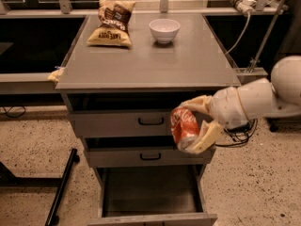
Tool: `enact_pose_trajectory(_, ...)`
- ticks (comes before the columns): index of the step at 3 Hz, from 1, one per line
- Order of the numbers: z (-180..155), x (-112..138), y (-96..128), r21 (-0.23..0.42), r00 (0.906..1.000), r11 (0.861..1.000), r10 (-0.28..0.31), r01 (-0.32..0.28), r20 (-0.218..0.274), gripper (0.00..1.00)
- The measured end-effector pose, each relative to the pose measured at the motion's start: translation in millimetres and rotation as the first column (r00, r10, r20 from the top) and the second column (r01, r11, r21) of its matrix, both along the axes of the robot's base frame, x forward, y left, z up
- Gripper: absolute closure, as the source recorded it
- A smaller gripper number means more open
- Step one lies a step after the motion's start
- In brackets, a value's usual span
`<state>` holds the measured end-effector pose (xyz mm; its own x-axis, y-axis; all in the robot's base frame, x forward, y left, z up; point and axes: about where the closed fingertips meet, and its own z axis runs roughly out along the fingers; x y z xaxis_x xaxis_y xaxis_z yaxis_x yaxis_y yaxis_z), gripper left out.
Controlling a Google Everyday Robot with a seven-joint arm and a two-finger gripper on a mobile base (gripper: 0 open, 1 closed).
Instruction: Pick coke can from bottom drawer and place on counter
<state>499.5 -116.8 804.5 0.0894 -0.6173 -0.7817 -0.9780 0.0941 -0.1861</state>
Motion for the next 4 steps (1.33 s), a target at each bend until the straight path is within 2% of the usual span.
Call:
enact_pose_trajectory(1, 81, 38, 0, 0.010, 0.9948, 0.998, 0.063, -0.062, -0.080, 1.00)
enact_pose_trajectory(2, 81, 38, 0, 0.010, 0.9950, 0.998, 0.064, -0.064, -0.076, 1.00)
enact_pose_trajectory(3, 86, 56, -4, 0.012, 0.9972, 0.999, 0.049, -0.049, -0.056, 1.00)
enact_pose_trajectory(4, 91, 100, -2, 0.057, 0.9986, 0.998, 0.042, -0.040, -0.032, 1.00)
